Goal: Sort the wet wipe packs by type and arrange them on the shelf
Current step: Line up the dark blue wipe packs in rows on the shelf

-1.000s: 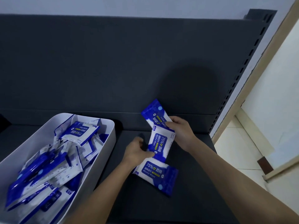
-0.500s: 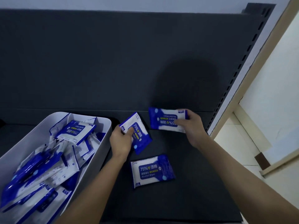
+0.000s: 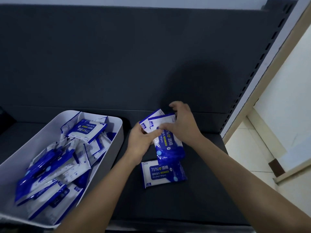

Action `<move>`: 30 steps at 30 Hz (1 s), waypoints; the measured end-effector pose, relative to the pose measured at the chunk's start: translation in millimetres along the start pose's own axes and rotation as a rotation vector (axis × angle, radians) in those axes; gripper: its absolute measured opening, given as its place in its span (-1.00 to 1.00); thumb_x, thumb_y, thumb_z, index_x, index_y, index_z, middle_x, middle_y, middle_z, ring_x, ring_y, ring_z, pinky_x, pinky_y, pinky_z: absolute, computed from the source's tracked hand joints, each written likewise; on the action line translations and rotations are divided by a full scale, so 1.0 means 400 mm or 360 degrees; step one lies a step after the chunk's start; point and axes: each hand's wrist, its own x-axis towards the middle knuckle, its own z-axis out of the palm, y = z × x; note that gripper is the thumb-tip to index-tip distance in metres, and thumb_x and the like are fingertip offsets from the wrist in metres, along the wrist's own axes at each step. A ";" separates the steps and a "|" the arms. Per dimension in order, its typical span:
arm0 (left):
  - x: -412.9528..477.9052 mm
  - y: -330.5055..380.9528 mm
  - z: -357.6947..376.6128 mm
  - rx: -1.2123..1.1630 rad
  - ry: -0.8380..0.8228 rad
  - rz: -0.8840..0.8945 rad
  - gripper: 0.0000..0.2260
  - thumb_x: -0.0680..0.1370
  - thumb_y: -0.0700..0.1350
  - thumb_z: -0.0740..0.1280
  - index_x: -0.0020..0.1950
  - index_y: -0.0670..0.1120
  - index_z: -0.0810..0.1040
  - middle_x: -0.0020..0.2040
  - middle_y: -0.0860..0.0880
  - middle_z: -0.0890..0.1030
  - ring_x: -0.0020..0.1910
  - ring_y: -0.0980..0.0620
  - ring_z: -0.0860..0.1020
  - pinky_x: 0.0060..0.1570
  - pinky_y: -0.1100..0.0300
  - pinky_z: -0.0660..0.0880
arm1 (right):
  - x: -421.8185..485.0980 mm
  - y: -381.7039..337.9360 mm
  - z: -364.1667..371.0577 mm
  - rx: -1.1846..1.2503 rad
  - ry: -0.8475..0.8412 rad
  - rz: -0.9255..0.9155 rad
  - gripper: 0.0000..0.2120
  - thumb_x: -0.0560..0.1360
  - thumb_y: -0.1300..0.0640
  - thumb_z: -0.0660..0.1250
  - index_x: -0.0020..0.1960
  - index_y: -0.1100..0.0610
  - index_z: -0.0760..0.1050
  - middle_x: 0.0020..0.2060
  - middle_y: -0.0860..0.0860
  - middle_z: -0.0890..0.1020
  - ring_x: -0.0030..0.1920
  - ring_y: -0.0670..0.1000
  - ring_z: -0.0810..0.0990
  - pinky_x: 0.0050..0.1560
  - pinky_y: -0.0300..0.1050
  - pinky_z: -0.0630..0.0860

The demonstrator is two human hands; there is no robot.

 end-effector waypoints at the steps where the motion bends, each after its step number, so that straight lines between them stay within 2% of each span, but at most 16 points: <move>1: -0.005 -0.010 -0.001 -0.0041 0.0060 -0.0027 -0.68 0.45 -0.29 0.44 0.17 -0.17 0.49 0.02 -0.15 0.67 -0.04 -0.09 0.66 -0.04 0.02 0.61 | -0.003 0.010 0.005 0.0061 -0.0091 0.0138 -0.31 0.35 0.09 0.53 0.38 0.08 0.29 0.23 0.00 0.42 0.18 -0.05 0.47 0.12 -0.15 0.47; 3: -0.018 -0.028 -0.001 -0.0120 0.0156 -0.0068 -0.72 0.49 -0.28 0.41 0.18 -0.20 0.51 0.03 -0.16 0.67 -0.01 -0.12 0.66 -0.01 -0.01 0.60 | -0.016 0.038 0.014 0.0278 -0.0450 0.0415 -0.39 0.38 0.05 0.51 0.35 0.08 0.35 0.19 0.02 0.55 0.11 -0.02 0.58 0.09 -0.05 0.56; 5: -0.030 -0.043 -0.013 -0.0115 0.0121 -0.0119 -0.83 0.55 -0.22 0.35 0.13 -0.20 0.54 0.03 -0.17 0.67 0.03 -0.14 0.65 0.00 0.03 0.61 | -0.034 0.072 0.017 0.0390 -0.0767 0.0513 -0.66 0.42 0.16 0.47 0.16 0.08 0.49 0.07 0.03 0.64 -0.01 -0.03 0.64 0.03 -0.05 0.59; 6: -0.034 -0.046 -0.024 -0.0084 0.0076 -0.0173 -0.82 0.59 -0.14 0.30 0.12 -0.21 0.54 0.03 -0.18 0.67 0.04 -0.13 0.65 0.00 0.08 0.61 | -0.040 0.089 0.012 0.0381 -0.0836 0.0480 -0.75 0.43 0.22 0.46 0.07 0.07 0.53 0.00 0.02 0.66 -0.05 -0.04 0.65 0.01 -0.06 0.58; 8: -0.037 -0.053 -0.054 0.0024 0.0118 -0.0305 -0.64 0.63 0.06 0.18 0.12 -0.23 0.52 0.00 -0.17 0.66 0.00 -0.05 0.64 -0.05 0.18 0.59 | -0.047 0.114 -0.005 0.0280 -0.0949 0.0378 -0.82 0.42 0.28 0.45 -0.08 0.06 0.55 -0.11 -0.01 0.67 -0.12 -0.05 0.65 -0.08 -0.12 0.55; 11: -0.029 -0.076 -0.103 0.0358 0.0290 -0.0442 -0.59 0.61 0.18 0.13 0.09 -0.14 0.51 -0.01 -0.10 0.62 -0.07 0.01 0.60 -0.07 0.15 0.55 | -0.056 0.118 -0.012 -0.0183 -0.1231 0.0181 -0.83 0.38 0.24 0.47 -0.20 0.05 0.50 -0.18 -0.04 0.62 -0.18 -0.06 0.60 -0.21 -0.20 0.49; 14: -0.042 -0.097 -0.116 0.0744 0.0113 -0.0518 -0.66 0.59 0.15 0.20 -0.02 -0.12 0.52 -0.04 -0.10 0.63 -0.09 0.00 0.58 -0.03 0.07 0.56 | -0.071 0.122 0.038 -0.0741 -0.1280 -0.0121 -0.77 0.33 0.07 0.48 -0.20 0.03 0.42 -0.08 0.03 0.50 -0.09 0.02 0.51 -0.16 -0.12 0.44; 16: -0.053 -0.102 -0.110 0.0801 0.0039 -0.0502 -0.67 0.59 0.11 0.24 -0.02 -0.16 0.52 -0.07 -0.09 0.64 -0.08 0.01 0.60 0.06 0.02 0.57 | -0.077 0.116 0.057 -0.0684 -0.1304 -0.0091 -0.74 0.34 0.07 0.48 -0.13 0.05 0.41 -0.07 0.00 0.50 -0.09 0.01 0.51 -0.21 -0.15 0.41; 19: -0.066 -0.093 -0.099 0.0692 -0.0109 -0.0499 -0.67 0.53 0.11 0.34 0.07 -0.15 0.51 -0.01 -0.06 0.65 -0.02 0.04 0.63 0.14 0.01 0.55 | -0.074 0.106 0.053 -0.0547 -0.1378 0.0084 -0.67 0.35 0.11 0.50 0.03 0.10 0.45 -0.03 -0.02 0.56 -0.06 0.00 0.57 -0.17 -0.14 0.49; 21: -0.071 -0.087 -0.093 0.0735 -0.0208 -0.0488 -0.59 0.49 0.05 0.42 0.22 -0.12 0.44 0.07 -0.03 0.61 0.00 0.09 0.61 0.06 0.14 0.57 | -0.075 0.105 0.048 -0.0469 -0.1435 0.0167 -0.70 0.33 0.15 0.51 -0.01 0.21 0.52 -0.07 0.07 0.64 -0.08 0.08 0.64 -0.15 -0.06 0.54; 23: -0.078 -0.080 -0.083 0.0680 -0.0303 -0.0519 -0.38 0.44 -0.07 0.49 0.40 -0.06 0.27 0.06 0.03 0.57 -0.04 0.17 0.60 -0.12 0.34 0.53 | -0.080 0.101 0.044 -0.0469 -0.1388 0.0133 -0.74 0.30 0.16 0.53 -0.13 0.27 0.55 -0.21 0.11 0.65 -0.23 0.06 0.61 -0.25 -0.08 0.48; 25: -0.072 -0.082 -0.071 0.0689 -0.0333 -0.0460 -0.23 0.38 -0.20 0.54 0.47 -0.08 0.20 0.03 0.06 0.60 -0.05 0.20 0.60 -0.14 0.37 0.51 | -0.079 0.097 0.036 -0.0688 -0.1172 -0.0071 -0.75 0.28 0.10 0.53 -0.20 0.21 0.53 -0.25 0.09 0.59 -0.28 0.02 0.52 -0.29 -0.12 0.40; 27: -0.054 -0.084 -0.049 0.0762 -0.0193 -0.0245 -0.27 0.33 -0.28 0.55 0.42 -0.09 0.30 -0.01 0.08 0.61 -0.08 0.21 0.59 -0.13 0.37 0.51 | -0.073 0.094 0.025 -0.0843 -0.0837 -0.0258 -0.74 0.30 0.05 0.51 -0.11 0.16 0.55 -0.12 0.05 0.54 -0.16 0.02 0.50 -0.18 -0.09 0.45; 30: -0.018 -0.074 -0.010 0.0734 -0.0025 0.0037 -0.40 0.33 -0.35 0.53 0.29 -0.03 0.41 -0.03 0.08 0.58 -0.13 0.20 0.57 -0.15 0.42 0.51 | -0.067 0.117 0.009 -0.0647 -0.0474 -0.0339 -0.64 0.38 0.09 0.47 0.15 0.09 0.55 0.07 0.00 0.44 0.06 -0.03 0.40 0.07 -0.18 0.42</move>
